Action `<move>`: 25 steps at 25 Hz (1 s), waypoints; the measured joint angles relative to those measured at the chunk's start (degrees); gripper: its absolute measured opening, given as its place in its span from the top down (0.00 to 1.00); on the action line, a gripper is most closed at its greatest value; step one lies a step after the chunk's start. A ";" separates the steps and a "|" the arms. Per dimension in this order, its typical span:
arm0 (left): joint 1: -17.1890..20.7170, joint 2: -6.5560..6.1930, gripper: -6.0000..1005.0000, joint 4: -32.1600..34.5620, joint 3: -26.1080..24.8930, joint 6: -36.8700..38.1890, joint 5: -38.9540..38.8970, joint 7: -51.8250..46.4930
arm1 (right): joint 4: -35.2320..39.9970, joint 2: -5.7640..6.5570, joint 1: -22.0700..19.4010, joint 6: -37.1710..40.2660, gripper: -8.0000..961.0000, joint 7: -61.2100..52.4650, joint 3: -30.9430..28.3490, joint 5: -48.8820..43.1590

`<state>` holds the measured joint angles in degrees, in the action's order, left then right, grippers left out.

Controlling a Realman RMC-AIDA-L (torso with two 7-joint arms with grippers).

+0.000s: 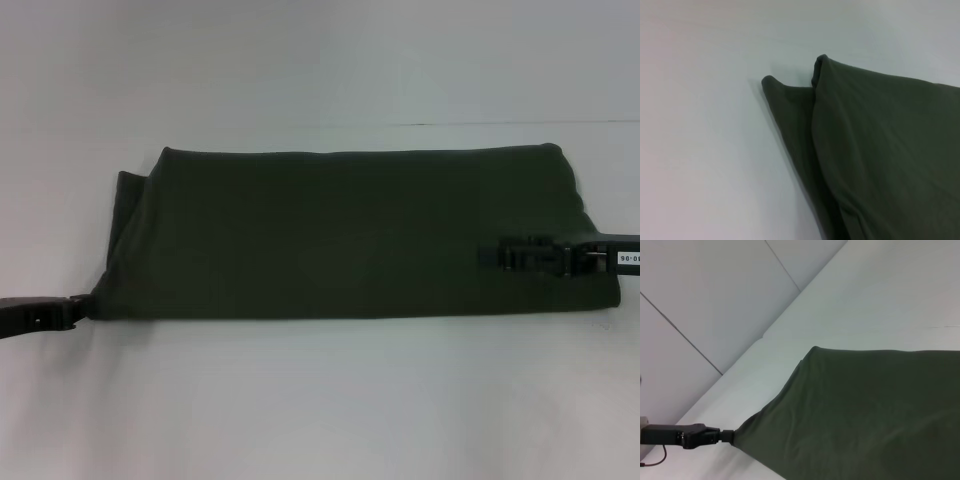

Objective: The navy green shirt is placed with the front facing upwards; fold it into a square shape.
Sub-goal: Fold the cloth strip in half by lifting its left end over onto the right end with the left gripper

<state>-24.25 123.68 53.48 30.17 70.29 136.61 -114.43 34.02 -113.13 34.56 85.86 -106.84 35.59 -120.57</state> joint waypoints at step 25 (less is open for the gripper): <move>-2.55 -3.11 0.42 5.46 -0.39 13.77 3.74 -19.00 | -0.01 0.98 0.41 0.74 0.17 -0.47 -0.12 -0.01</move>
<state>-26.80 120.57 58.94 29.78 84.06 140.34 -133.43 34.01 -112.15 34.97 86.60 -107.30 35.48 -120.58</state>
